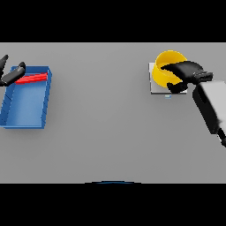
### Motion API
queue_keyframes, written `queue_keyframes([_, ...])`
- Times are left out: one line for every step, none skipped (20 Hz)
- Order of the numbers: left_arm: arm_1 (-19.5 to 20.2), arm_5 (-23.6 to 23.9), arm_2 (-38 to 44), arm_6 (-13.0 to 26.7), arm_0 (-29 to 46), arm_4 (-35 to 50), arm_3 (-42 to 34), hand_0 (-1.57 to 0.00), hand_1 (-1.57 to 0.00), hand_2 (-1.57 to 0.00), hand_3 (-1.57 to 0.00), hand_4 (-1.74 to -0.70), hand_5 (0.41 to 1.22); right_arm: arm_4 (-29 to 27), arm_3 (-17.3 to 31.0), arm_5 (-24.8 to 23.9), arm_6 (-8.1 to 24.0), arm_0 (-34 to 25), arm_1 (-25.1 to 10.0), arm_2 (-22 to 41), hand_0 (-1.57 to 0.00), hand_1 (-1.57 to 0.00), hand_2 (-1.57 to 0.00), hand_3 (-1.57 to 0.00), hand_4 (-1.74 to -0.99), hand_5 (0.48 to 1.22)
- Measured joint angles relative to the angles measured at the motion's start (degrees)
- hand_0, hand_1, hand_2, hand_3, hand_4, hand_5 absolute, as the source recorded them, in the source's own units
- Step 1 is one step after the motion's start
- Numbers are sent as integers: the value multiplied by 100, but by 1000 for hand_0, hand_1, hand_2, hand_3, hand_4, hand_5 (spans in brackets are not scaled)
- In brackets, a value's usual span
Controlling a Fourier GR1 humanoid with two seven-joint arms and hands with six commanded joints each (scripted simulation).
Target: Pick up the red beaker and tilt it to pour out 1 green nut into yellow bowl. Pick up the yellow bowl and place it on the metallic measuring scale.
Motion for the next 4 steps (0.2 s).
queue_keyframes([-25,6,-20,-58,22,-18,34,1,1,1,1,-835,755,12,2,20,25,26,-16,13,-126,-124,-98,-84,-1409,804])
queue_keyframes([-19,-3,-9,-14,-7,-12,62,1,1,1,1,-834,759,39,103,2,88,-21,29,14,-101,-99,-78,-67,-1401,798])
queue_keyframes([-24,21,-28,-57,-3,-45,50,1,1,1,1,-833,760,58,182,55,100,-75,32,26,-80,-79,-62,-53,-1395,787])
queue_keyframes([-21,31,-18,-54,7,-34,20,1,1,1,1,-833,760,44,171,58,79,-41,69,35,-64,-63,-50,-42,-1390,779])
